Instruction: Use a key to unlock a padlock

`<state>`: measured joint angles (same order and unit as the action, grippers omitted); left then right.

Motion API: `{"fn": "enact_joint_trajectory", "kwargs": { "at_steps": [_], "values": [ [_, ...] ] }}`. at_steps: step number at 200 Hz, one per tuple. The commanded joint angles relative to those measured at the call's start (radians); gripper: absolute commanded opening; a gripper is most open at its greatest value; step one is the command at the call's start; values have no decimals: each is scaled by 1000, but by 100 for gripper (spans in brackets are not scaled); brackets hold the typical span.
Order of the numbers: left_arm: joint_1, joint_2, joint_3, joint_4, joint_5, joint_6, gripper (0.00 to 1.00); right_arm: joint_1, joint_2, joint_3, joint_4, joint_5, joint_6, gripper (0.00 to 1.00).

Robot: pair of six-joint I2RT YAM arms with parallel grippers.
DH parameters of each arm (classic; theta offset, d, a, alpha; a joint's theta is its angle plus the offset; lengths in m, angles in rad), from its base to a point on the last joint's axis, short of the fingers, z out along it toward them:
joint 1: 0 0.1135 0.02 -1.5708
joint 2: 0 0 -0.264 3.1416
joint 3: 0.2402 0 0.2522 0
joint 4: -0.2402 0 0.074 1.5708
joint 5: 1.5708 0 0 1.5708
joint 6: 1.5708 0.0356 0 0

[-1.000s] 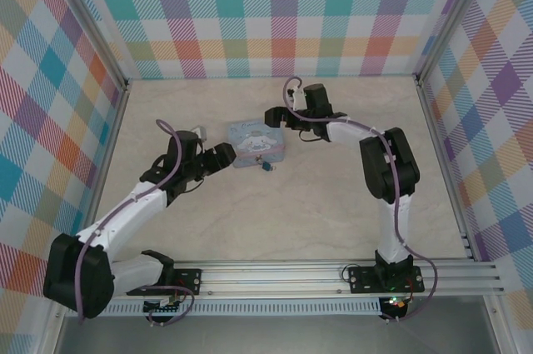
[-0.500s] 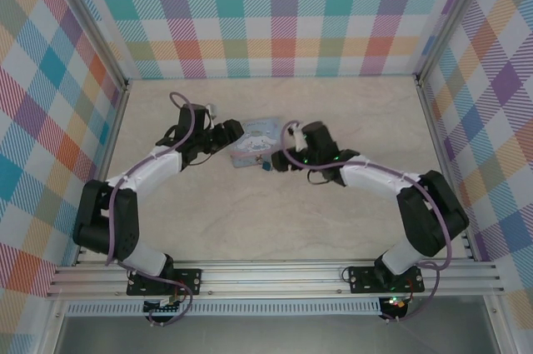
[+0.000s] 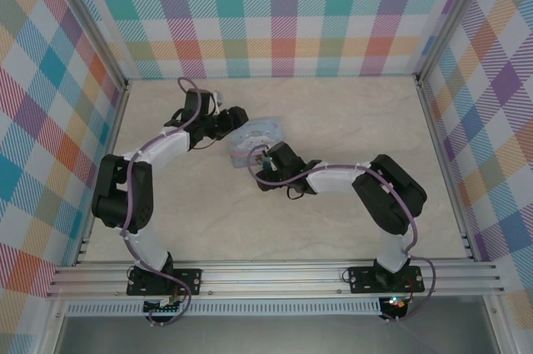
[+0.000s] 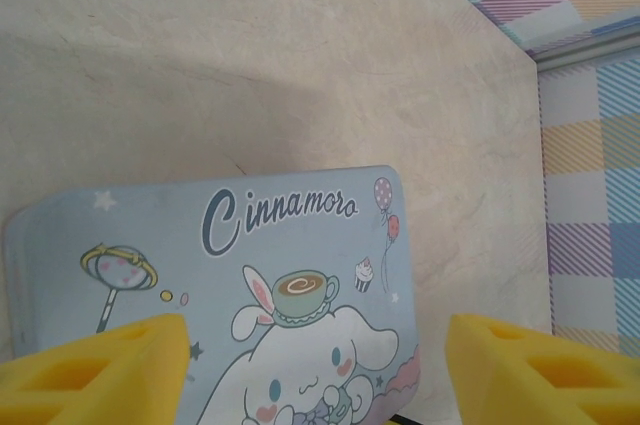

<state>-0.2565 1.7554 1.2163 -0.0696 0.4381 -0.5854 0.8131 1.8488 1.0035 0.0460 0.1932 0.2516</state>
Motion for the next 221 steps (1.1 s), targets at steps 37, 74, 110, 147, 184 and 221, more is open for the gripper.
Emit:
{"fn": "enact_joint_trajectory", "kwargs": {
  "at_steps": [37, 74, 110, 147, 184, 221],
  "values": [
    [7, 65, 57, -25, 39, 20, 68, 24, 66, 72, 24, 89, -70, 77],
    [8, 82, 70, -29, 39, 19, 68, 42, 89, 76, 29, 127, -86, 70],
    [8, 92, 74, -39, 29, 30, 68, 43, 83, 63, 47, 143, -98, 53],
    [8, 93, 67, -57, 17, 55, 68, 41, 73, 51, 68, 154, -126, 36],
    [7, 91, 68, -74, 18, 70, 67, 41, 47, 25, 94, 132, -152, 20],
    [7, 81, 52, -83, 26, 80, 67, 33, 26, -3, 120, 77, -141, 4]
  ]
}}
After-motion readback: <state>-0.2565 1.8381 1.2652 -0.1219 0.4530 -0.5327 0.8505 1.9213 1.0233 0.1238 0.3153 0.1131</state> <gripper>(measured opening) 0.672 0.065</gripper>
